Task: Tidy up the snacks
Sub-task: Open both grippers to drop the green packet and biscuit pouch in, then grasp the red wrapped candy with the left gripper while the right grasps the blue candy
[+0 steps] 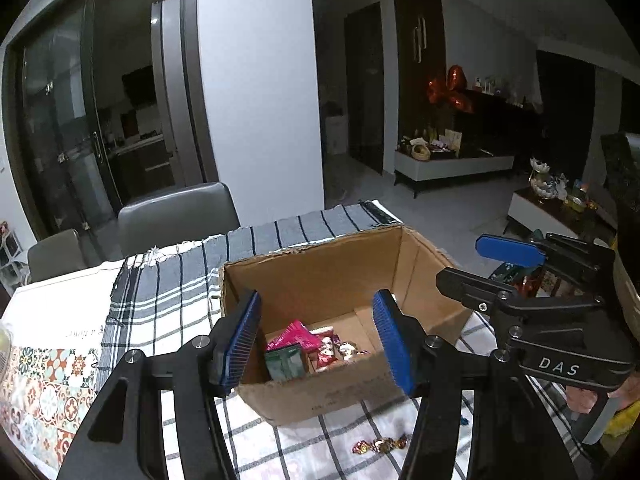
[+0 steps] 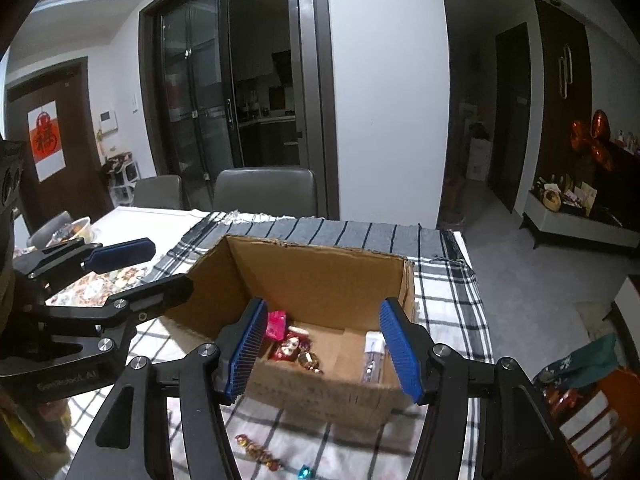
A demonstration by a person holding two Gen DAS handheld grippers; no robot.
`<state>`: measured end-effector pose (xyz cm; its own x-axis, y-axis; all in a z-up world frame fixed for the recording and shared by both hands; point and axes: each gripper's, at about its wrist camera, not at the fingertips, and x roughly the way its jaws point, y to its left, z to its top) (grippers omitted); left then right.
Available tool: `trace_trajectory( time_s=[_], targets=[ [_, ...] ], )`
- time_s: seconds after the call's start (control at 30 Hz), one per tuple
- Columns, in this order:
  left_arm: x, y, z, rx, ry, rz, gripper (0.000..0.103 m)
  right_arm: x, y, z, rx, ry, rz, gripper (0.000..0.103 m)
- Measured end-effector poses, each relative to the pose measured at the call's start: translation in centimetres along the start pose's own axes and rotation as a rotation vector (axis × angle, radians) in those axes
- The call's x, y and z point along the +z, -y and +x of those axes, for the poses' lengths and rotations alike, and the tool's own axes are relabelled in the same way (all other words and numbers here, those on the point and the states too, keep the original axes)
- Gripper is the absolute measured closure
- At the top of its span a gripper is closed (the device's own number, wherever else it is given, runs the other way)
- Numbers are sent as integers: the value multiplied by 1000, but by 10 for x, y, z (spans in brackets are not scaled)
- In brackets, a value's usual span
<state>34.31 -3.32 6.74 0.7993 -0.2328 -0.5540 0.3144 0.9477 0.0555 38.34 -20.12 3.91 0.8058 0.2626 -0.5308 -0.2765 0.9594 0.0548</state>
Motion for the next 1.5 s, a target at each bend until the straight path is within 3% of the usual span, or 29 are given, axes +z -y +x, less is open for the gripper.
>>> trace_trajectory(
  time_s=[0.47,0.7,1.5],
  targets=[
    [-31,26,-18,-19,7,79,46,-39,3,-19,8,-46,35,44],
    [-54,30,-7,-73,-71,46,46,-59,2,-18,14,-81,30,44],
    [-123,49,50,-193,-349,46,46,-137,4,22,26,-342,36,45]
  ],
)
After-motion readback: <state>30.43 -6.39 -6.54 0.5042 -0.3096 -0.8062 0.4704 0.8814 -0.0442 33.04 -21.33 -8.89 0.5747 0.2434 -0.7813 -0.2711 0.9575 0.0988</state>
